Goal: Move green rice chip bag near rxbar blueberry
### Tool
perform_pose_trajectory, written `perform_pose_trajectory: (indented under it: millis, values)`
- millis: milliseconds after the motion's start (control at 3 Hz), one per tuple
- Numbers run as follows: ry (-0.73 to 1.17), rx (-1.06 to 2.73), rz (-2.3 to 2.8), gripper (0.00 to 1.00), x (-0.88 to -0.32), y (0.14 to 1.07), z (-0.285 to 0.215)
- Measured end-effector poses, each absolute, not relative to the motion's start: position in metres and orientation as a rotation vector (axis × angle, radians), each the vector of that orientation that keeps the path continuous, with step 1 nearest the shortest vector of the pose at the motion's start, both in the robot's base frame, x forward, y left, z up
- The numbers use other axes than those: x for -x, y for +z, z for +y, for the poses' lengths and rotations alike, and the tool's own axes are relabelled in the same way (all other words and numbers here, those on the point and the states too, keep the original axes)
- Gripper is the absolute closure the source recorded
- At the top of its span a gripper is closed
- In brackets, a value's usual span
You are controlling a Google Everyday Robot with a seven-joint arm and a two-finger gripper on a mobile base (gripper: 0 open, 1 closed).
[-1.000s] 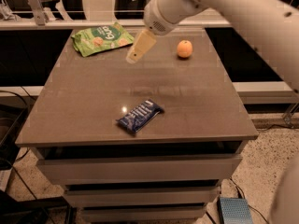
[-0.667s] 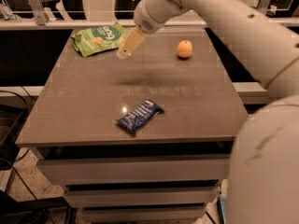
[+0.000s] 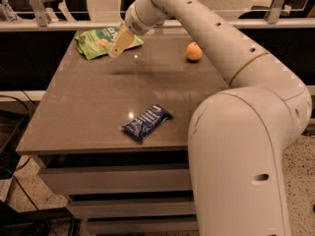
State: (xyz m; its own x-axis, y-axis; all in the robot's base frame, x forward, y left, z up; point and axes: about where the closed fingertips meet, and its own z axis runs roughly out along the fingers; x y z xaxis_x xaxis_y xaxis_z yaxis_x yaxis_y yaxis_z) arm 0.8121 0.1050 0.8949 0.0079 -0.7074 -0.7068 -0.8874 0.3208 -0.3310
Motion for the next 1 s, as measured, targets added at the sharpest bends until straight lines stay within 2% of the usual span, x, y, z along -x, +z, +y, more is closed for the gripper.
perform_pose_trajectory:
  millis: [1000]
  values:
    - [0.391,1.376,1.749,0.00,-0.854,0.857,0.152]
